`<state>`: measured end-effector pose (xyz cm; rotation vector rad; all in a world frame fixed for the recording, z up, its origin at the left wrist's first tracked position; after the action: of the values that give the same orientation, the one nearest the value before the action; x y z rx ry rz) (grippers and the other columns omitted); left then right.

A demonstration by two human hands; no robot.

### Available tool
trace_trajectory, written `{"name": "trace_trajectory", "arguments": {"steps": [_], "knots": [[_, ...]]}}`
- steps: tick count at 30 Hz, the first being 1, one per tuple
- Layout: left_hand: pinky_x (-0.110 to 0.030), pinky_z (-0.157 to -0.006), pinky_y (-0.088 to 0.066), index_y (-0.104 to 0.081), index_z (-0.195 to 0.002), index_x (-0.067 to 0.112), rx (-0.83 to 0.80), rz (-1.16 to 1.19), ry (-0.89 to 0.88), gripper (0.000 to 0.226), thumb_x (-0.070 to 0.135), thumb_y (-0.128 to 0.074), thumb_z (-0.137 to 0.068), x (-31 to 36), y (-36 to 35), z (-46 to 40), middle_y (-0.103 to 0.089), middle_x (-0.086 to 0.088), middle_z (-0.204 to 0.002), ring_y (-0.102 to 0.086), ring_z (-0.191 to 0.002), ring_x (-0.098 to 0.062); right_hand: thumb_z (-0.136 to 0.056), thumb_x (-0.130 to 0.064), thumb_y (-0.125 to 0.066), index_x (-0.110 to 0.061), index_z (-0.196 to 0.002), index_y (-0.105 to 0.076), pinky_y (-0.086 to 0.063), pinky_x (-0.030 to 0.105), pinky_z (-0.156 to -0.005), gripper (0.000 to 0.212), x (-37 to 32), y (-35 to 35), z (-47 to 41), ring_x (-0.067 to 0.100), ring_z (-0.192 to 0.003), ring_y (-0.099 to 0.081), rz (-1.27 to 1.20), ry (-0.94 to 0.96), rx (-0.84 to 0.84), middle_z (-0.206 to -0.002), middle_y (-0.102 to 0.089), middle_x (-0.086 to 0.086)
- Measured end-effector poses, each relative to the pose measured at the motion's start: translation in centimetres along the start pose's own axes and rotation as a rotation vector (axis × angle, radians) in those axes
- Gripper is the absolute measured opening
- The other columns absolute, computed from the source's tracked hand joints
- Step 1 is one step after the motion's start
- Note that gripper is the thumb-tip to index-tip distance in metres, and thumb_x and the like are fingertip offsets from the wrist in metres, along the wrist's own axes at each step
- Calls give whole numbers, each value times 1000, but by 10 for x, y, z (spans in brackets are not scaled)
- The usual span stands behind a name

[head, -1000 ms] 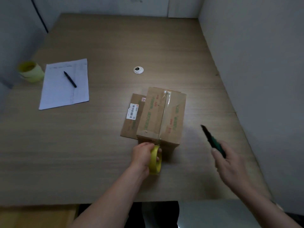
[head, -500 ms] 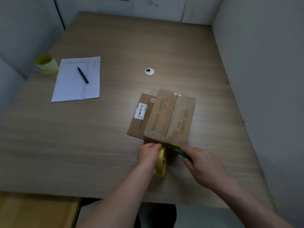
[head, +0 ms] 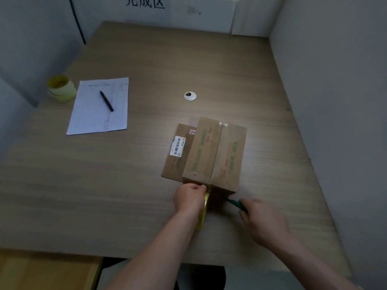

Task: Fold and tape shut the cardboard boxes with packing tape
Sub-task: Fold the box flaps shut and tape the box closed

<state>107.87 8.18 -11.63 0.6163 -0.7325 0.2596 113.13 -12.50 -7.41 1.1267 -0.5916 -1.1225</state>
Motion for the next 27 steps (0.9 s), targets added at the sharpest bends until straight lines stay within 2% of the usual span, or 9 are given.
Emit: {"name": "trace_trajectory", "arguments": {"steps": [5, 8, 10, 12, 14, 16, 18, 21, 27], "knots": [[-26, -71, -45, -70, -69, 20, 17, -46, -28, 24, 35, -68, -87, 3, 2, -1, -65, 8, -68, -60, -74, -16, -96, -38, -49, -32, -130, -51, -50, 37, -72, 35, 90, -18, 30, 29, -99, -63, -48, -266, 102, -112, -59, 3], [-28, -73, -48, -74, -75, 18, -1, -48, -44, 22, 34, -66, -89, 4, 1, 0, -64, 8, -70, -59, -76, -15, -93, -25, -57, -21, -141, -48, -48, 38, -78, 49, 116, -30, 30, 34, -103, -59, -105, -331, 81, -114, -58, 13], [-29, -76, -51, -75, -79, 17, -9, -40, -53, 21, 32, -65, -89, 5, 1, 1, -66, 6, -73, -60, -78, -15, -90, -28, -60, -19, -138, -50, -47, 38, -85, 50, 114, -26, 23, 34, -109, -55, -68, -351, 90, -119, -57, 14], [-29, -74, -51, -74, -75, 17, -4, -32, -63, 21, 31, -66, -89, 6, 2, 2, -68, 6, -73, -61, -77, -15, -86, -34, -64, -17, -133, -55, -46, 42, -89, 51, 91, -5, 10, 35, -113, -53, -47, -273, 226, -125, -57, 15], [-27, -72, -48, -71, -71, 20, 0, -32, -65, 22, 31, -66, -89, 7, 3, 4, -67, 7, -71, -60, -76, -15, -82, -32, -72, -14, -130, -60, -47, 46, -92, 52, 43, 26, -3, 35, -116, -54, -128, -59, 418, -128, -57, 17], [-26, -71, -44, -68, -68, 24, -9, -42, -62, 23, 31, -65, -89, 9, 3, 5, -64, 11, -70, -59, -76, -14, -81, -32, -77, -17, -131, -60, -46, 49, -98, 55, -13, 51, -16, 32, -121, -53, -180, 180, 503, -132, -56, 16], [-27, -71, -45, -68, -68, 23, -18, -48, -60, 24, 31, -65, -90, 9, 3, 5, -65, 9, -71, -61, -77, -14, -80, -36, -77, -20, -128, -62, -45, 48, -99, 53, -57, 58, -33, 30, -121, -52, -190, 313, 450, -132, -57, 12], [-30, -73, -51, -72, -73, 24, -33, -16, -44, 21, 30, -63, -91, 9, 3, 6, -68, 9, -74, -61, -76, -11, -81, -49, -70, -29, -122, -63, -43, 41, -98, 46, -83, 50, -54, 22, -118, -49, -92, 310, 338, -125, -54, 1], [-31, -78, -53, -76, -81, 20, -51, -41, -48, 19, 29, -62, -91, 11, 1, 2, -71, 5, -80, -62, -80, -14, -73, -50, -74, -26, -107, -68, -43, 36, -79, 42, -80, 47, -62, 25, -98, -59, 53, 380, 443, -108, -60, 3]]}}
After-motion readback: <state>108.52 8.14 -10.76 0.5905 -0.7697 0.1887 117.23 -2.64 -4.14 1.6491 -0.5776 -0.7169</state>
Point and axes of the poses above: each hand's wrist, its own z-axis away from the middle knuckle, its own y-axis out of the back of the hand, x = y × z, the point moved 8 cm from there along -z, towards the middle knuckle
